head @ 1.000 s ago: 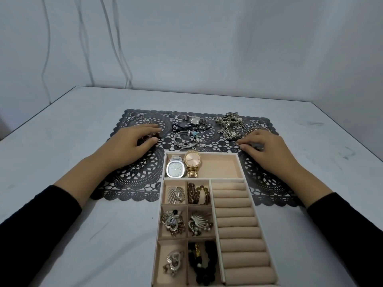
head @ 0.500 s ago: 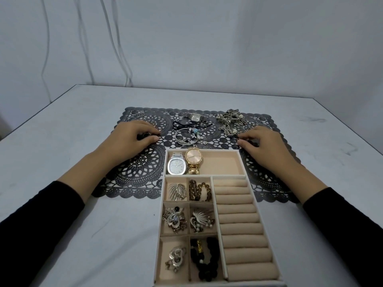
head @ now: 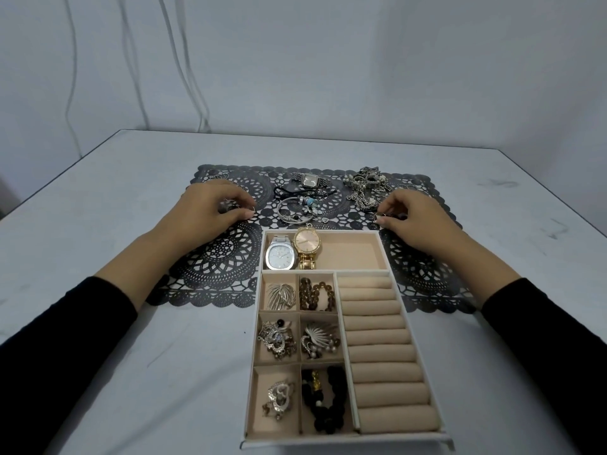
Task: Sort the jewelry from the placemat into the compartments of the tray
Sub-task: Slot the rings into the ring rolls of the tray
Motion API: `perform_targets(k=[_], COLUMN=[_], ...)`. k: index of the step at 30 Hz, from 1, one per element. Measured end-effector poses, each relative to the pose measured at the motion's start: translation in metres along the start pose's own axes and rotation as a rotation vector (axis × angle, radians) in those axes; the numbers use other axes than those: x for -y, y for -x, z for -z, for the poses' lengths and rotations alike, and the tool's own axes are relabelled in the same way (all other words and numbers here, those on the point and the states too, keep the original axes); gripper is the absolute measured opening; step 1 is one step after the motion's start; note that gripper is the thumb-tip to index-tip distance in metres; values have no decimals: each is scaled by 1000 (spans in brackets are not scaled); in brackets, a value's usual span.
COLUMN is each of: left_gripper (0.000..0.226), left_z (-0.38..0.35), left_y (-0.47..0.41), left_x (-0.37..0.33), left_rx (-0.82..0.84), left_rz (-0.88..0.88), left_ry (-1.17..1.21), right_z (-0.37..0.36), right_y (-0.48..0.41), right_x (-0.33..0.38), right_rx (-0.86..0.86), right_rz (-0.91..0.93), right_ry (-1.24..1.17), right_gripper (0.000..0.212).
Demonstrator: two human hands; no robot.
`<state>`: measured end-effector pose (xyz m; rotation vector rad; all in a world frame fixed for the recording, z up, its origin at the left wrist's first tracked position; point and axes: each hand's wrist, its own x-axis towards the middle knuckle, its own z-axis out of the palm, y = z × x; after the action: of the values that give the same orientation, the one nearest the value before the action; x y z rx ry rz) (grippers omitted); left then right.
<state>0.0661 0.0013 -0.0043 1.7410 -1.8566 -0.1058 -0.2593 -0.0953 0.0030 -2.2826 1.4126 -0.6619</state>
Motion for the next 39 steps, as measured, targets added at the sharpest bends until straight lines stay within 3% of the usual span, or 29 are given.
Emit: perform_targets(k=[6, 12, 18, 24, 32, 39], left_gripper=[14, 10, 15, 4, 7, 7], left_z=[2, 7, 10, 2, -19, -31], left_y=[6, 11, 17, 31, 48, 56], left_x=[-6, -30, -67, -102, -128, -133], left_rx=[-43, -175, -179, -158, -90, -74], left_rz=[-76, 105, 38, -8, -18, -32], left_ry=[-20, 200, 340, 463, 530, 500], right_z=[2, 13, 28, 36, 36, 33], right_y=[11, 21, 41, 66, 81, 81], right_x=[-3, -3, 5, 21, 25, 22], right_rx=[-72, -146, -104, -18, 195, 192], right_rz=[89, 62, 54, 81, 245, 491], right_ry=[-133, -283, -485, -603, -476, -234], right_gripper=[11, 8, 8, 13, 13, 11])
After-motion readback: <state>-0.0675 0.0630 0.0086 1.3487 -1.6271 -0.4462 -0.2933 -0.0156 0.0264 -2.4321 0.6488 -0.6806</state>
